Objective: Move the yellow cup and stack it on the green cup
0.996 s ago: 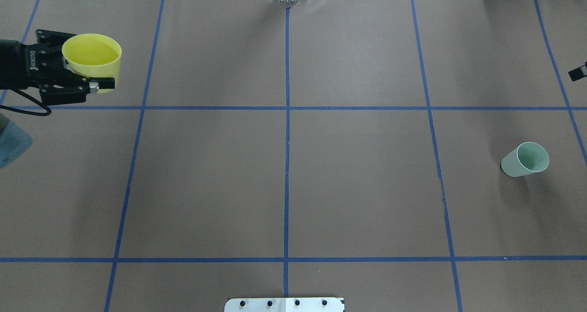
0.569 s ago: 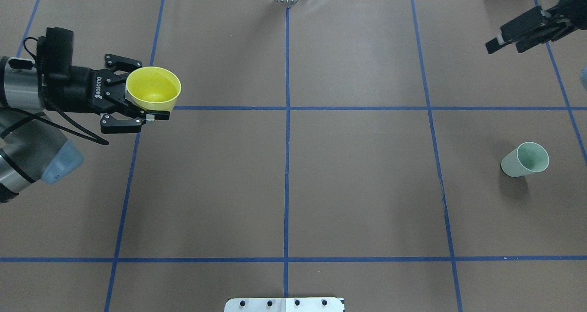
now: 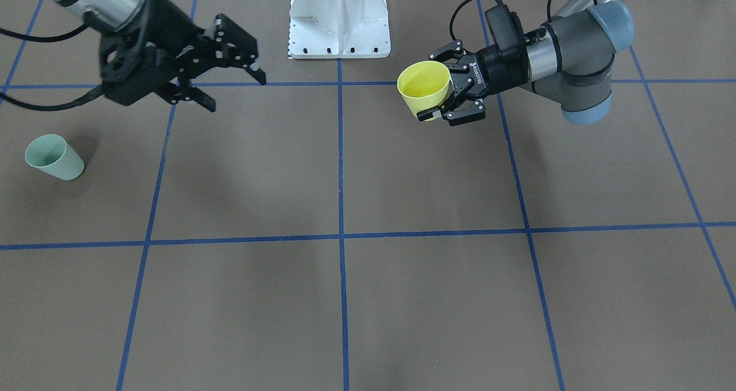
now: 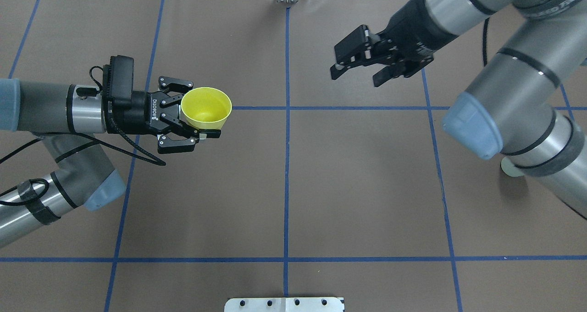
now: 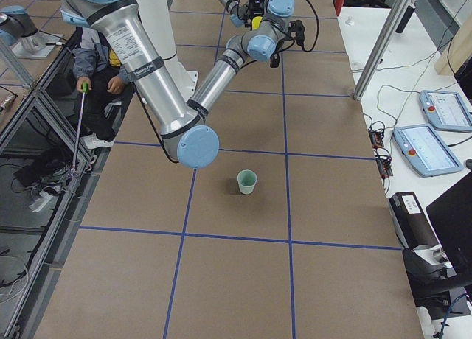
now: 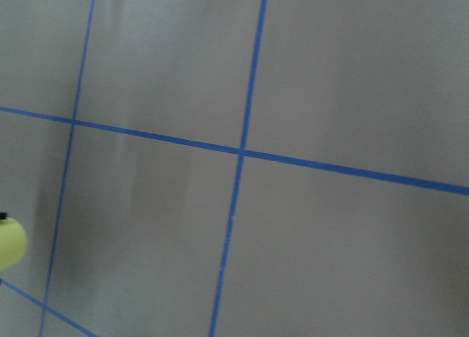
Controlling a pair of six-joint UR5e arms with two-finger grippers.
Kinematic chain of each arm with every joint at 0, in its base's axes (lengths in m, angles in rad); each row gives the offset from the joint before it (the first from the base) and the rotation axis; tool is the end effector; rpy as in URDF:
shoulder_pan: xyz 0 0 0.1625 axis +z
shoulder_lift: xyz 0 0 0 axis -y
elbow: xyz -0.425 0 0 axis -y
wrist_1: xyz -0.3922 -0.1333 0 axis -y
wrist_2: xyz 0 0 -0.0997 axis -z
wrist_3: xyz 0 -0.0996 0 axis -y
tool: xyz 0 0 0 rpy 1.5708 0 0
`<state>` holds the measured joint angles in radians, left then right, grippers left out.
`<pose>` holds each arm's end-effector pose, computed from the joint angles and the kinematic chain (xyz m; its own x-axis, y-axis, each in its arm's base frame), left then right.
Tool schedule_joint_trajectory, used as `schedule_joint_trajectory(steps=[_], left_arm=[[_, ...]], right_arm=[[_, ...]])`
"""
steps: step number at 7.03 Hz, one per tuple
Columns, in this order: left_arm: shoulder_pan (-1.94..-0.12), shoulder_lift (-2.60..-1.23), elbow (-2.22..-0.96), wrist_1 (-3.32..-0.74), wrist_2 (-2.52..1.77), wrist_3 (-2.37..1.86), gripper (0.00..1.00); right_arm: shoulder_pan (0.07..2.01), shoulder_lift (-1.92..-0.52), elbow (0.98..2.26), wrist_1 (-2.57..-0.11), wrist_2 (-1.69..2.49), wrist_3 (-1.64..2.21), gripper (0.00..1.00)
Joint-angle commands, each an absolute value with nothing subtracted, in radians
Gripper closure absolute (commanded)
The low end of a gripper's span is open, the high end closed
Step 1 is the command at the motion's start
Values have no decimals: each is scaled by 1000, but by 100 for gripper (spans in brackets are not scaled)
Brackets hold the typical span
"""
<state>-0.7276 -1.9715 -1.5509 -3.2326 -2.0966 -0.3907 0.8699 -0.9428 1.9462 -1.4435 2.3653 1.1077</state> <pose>0.3638 -0.4355 0.2801 0.0939 0.9873 -0.1283 0.4058 0.0797 0.9105 -0.3175 -0.4728 0.1152 0.2990 -0.1309 0.9452 0.0161 0.9911 0.1322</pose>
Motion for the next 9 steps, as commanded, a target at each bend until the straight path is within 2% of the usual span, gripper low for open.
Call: schedule_joint_trajectory(steps=[1, 5, 9], left_arm=[[-724, -1993, -1531, -3229, -2091, -391, 90], [-724, -1997, -1520, -3227, -2089, -391, 87], [-719, -1999, -1516, -3235, -2091, -390, 85]], right_arm=[[676, -843, 1941, -1447, 2153, 1248, 0], [629, -695, 1788, -1456, 2102, 1339, 0], [630, -670, 1727, -1457, 2102, 1336, 1]])
